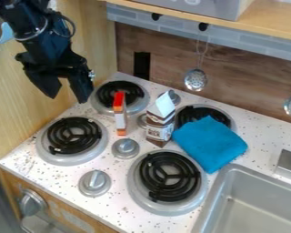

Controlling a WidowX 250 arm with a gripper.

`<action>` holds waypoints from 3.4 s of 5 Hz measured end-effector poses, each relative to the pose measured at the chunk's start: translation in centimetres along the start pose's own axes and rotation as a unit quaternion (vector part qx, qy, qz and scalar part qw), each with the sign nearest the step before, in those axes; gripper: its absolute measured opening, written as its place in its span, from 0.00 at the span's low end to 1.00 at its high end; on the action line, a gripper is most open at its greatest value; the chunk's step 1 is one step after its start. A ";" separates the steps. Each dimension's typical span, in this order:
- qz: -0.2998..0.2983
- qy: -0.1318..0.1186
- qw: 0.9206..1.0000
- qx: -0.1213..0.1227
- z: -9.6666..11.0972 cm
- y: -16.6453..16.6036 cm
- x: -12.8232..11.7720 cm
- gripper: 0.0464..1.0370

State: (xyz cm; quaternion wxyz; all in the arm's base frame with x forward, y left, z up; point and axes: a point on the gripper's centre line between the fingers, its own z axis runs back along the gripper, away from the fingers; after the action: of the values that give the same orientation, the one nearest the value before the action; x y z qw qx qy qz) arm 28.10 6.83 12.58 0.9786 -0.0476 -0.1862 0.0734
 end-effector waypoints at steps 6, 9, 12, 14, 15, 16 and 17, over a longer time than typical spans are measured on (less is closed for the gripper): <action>-0.135 -0.018 0.990 0.030 -8.6 -6.7 3.7 0.96; -0.159 -0.017 0.987 0.026 -11.7 -7.1 7.3 0.96; -0.148 -0.011 0.989 0.015 -14.0 -8.2 8.8 0.96; -0.144 -0.004 0.990 0.009 -14.8 -8.3 8.4 0.91; -0.136 -0.012 0.991 0.010 -14.8 -8.2 8.6 0.78; -0.137 -0.011 0.990 0.012 -14.9 -8.1 8.3 0.78; -0.139 -0.013 0.990 0.011 -14.4 -8.1 7.6 0.78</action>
State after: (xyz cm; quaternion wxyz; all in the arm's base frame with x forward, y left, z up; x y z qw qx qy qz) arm 41.44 -0.85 2.91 0.9773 -0.0097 -0.2026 -0.0610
